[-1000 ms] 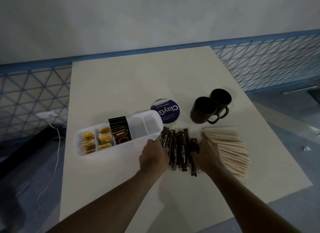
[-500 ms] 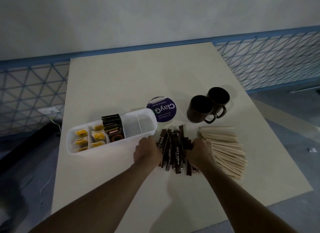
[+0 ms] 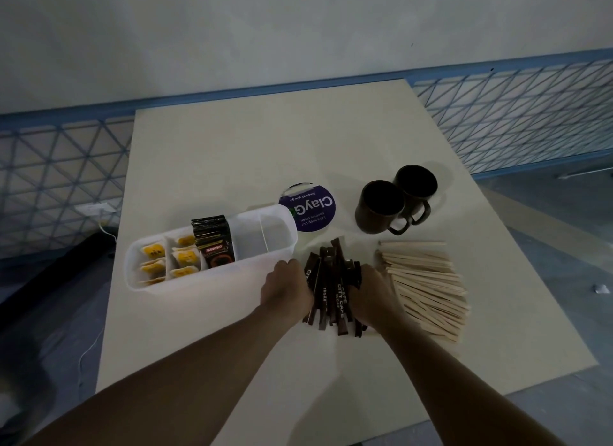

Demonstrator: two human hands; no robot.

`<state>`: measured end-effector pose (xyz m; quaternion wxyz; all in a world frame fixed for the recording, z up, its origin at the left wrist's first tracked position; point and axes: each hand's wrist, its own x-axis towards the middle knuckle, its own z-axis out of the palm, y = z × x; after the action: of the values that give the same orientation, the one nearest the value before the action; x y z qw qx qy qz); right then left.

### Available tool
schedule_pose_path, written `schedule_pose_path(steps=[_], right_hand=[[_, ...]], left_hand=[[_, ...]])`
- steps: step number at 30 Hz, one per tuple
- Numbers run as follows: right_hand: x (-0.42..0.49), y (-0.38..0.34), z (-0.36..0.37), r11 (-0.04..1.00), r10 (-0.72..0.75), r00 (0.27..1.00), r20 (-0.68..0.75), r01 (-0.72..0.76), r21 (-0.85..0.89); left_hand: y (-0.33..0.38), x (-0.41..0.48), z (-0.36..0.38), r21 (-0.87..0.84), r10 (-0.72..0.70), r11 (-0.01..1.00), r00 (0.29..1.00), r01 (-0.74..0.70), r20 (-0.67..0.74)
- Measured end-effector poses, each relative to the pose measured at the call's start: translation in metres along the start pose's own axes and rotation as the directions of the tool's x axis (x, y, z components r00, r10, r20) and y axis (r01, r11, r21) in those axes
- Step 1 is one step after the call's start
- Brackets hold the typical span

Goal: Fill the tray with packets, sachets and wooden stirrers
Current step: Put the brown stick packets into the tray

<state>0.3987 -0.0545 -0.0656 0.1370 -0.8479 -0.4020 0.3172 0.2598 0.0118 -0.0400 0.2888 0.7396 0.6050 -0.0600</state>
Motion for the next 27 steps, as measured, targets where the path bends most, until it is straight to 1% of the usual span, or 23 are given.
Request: schedule_pose_path(steps=[7,11,14,17,21,22,25,27], right_hand=[[-0.007,-0.008,-0.013,0.996,-0.018,1.000,0.014,0.019,-0.082],[-0.003,-0.007,-0.013,0.993,-0.050,0.996,0.069,0.057,-0.105],[0.000,-0.008,-0.018,0.999,-0.005,0.997,0.082,0.009,-0.054],[0.002,-0.010,-0.027,1.000,0.007,0.997,0.076,-0.005,-0.018],[0.007,-0.019,-0.041,0.998,-0.052,0.998,0.037,0.051,0.044],[0.008,-0.023,-0.046,0.995,-0.072,0.997,0.029,0.069,0.079],[0.006,-0.047,-0.055,0.960,-0.120,0.992,0.036,0.107,0.258],[0.005,-0.067,-0.059,0.943,-0.163,0.986,0.015,0.151,0.297]], left_hand=[[-0.005,-0.001,0.002,-0.049,0.029,0.998,0.996,-0.025,0.082],[-0.007,-0.001,-0.004,-0.118,0.016,0.993,0.990,0.001,0.143],[-0.009,-0.001,-0.008,-0.176,0.020,0.984,0.987,0.008,0.158],[-0.010,-0.001,-0.016,-0.228,0.038,0.974,0.978,0.009,0.205],[-0.006,-0.004,-0.031,-0.313,0.067,0.950,0.966,0.015,0.251],[-0.004,-0.004,-0.035,-0.344,0.077,0.939,0.963,0.016,0.258],[-0.003,-0.002,-0.050,-0.456,0.131,0.890,0.955,0.005,0.265],[-0.002,-0.002,-0.063,-0.492,0.141,0.871,0.963,-0.011,0.228]])
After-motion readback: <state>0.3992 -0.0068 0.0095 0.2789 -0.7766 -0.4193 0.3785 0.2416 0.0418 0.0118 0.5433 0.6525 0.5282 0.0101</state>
